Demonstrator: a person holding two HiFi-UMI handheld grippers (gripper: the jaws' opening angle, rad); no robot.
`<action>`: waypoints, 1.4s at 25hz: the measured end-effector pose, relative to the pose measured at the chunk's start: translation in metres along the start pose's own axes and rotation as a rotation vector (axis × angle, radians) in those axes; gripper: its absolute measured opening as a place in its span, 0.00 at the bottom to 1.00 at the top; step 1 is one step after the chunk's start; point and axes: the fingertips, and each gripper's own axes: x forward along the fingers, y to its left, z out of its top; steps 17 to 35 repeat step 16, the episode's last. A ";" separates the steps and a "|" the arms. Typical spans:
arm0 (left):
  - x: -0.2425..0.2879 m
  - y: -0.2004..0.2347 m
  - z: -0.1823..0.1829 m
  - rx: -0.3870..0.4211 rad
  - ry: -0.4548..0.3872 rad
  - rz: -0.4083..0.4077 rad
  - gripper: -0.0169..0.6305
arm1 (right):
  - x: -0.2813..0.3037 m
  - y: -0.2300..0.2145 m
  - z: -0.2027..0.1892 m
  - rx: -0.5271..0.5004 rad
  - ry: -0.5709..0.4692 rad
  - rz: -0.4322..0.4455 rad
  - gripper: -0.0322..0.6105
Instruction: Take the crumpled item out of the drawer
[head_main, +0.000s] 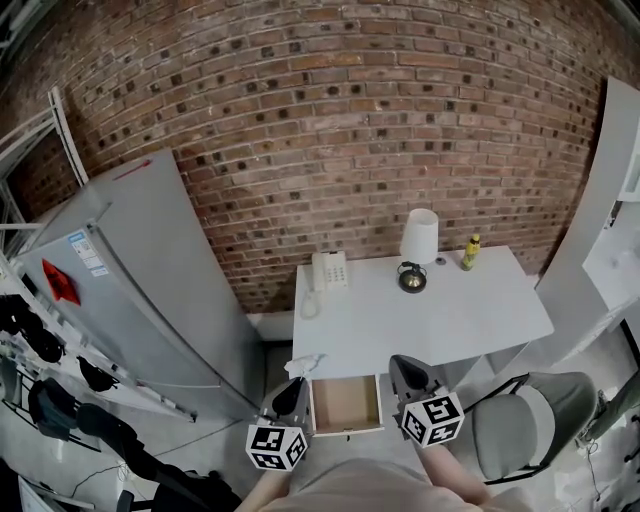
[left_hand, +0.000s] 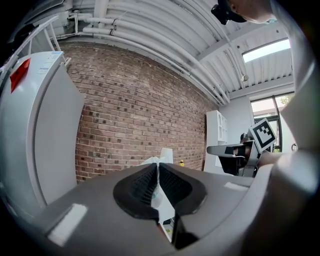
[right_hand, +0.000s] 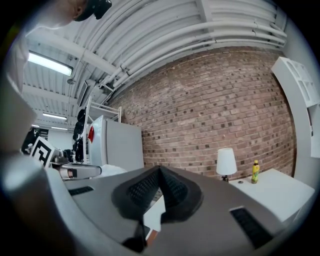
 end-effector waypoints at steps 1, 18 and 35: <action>0.000 0.000 0.000 0.002 0.000 -0.001 0.06 | 0.000 0.000 0.000 -0.005 -0.002 -0.004 0.06; 0.003 0.007 0.000 0.008 -0.003 0.012 0.06 | 0.002 0.002 -0.002 0.000 -0.008 -0.027 0.06; 0.003 0.007 0.000 0.008 -0.003 0.012 0.06 | 0.002 0.002 -0.002 0.000 -0.008 -0.027 0.06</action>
